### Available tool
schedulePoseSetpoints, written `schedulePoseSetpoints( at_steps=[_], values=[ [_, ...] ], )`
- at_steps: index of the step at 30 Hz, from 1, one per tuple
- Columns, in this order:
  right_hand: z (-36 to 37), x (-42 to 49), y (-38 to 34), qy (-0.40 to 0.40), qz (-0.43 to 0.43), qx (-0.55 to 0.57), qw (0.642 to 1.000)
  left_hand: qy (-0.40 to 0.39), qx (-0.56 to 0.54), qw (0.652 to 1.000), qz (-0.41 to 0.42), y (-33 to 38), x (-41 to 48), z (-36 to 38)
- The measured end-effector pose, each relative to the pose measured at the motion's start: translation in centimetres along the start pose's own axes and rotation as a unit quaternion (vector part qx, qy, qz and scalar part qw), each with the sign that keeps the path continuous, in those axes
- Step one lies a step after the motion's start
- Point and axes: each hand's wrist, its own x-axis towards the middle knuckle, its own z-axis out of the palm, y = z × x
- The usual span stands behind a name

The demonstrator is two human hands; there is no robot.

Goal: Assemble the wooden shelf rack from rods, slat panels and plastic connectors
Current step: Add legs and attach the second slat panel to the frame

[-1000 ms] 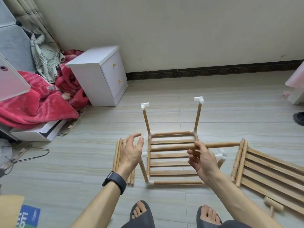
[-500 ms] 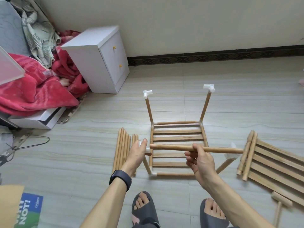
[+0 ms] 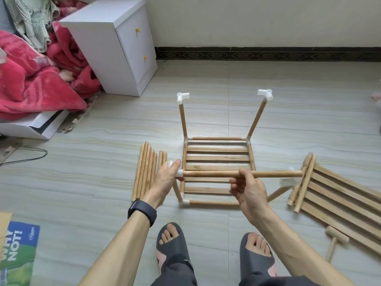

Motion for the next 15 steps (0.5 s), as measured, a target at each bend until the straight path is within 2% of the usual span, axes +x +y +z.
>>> schedulePoseSetpoints(
  at_steps=[4,10,15],
  values=[
    [0.4,1.0,-0.3,-0.022,0.002,0.006,1.0,-0.002,-0.008,1.0,0.004,-0.3,0.1,-0.2],
    [0.6,2.5,0.9,-0.013,0.033,0.03,0.999,-0.009,-0.022,1.0,0.017,-0.3,0.0,-0.3],
    [0.9,2.1,2.8,-0.004,0.052,0.053,0.997,-0.002,0.014,1.0,0.027,-0.4,-0.5,-0.3]
  ],
)
